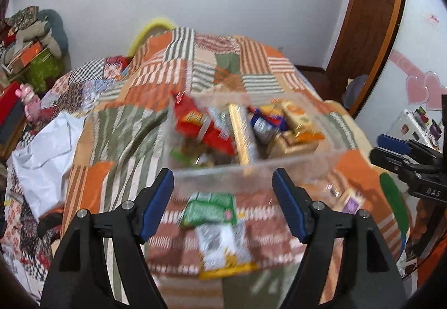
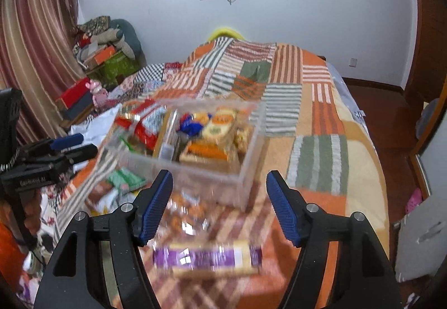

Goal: Organize snacks
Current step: 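Grasp the yellow fries bag with the left tool while the right grasps the purple-label cake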

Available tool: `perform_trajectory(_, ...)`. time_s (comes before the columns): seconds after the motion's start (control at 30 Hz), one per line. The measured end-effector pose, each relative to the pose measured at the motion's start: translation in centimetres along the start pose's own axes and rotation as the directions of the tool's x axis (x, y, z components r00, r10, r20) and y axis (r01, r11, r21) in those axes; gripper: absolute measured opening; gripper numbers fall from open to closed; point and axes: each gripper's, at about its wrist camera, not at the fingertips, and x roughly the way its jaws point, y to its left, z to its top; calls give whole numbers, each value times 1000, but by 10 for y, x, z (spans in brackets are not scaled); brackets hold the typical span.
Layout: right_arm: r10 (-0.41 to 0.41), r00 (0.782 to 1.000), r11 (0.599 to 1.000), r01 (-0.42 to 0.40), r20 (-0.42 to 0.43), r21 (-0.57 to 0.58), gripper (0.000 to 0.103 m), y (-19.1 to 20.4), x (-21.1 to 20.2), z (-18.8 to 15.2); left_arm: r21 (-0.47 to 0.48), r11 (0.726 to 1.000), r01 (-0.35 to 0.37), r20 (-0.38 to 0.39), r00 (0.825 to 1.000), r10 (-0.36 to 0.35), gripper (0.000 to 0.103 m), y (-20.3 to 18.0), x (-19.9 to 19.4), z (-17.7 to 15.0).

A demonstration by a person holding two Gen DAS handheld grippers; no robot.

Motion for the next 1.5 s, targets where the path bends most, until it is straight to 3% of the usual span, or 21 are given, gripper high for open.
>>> perform_trajectory(0.3,19,991,998,-10,-133,67,66,-7,7,-53,-31,1000,0,-106,994,-4,73,10,14,-41)
perform_trajectory(0.5,110,971,988,-84,-211,128,67,-5,27,-61,-62,997,35,-164,986,-45,73,5,31,-58)
perform_trajectory(0.6,124,972,983,-92,-199,161,79,-4,34,-57,-65,997,43,-180,982,-54,73,3,38,-61)
perform_trajectory(0.93,119,966,986,-89,-231,138,88,8,63,-50,-66,996,57,-223,972,-70,73,0,61,-72)
perform_trajectory(1.17,60,969,998,-51,-238,43,85,7,57,-55,-59,997,59,-203,977,-70,73,-1,66,-73)
perform_trajectory(1.3,6,972,1000,0,-234,23,79,-9,42,-62,-21,999,46,-194,980,-49,63,-1,63,-76)
perform_trajectory(1.5,-3,977,998,17,-211,62,76,-29,29,-59,-38,998,59,-176,982,-65,52,7,58,-79)
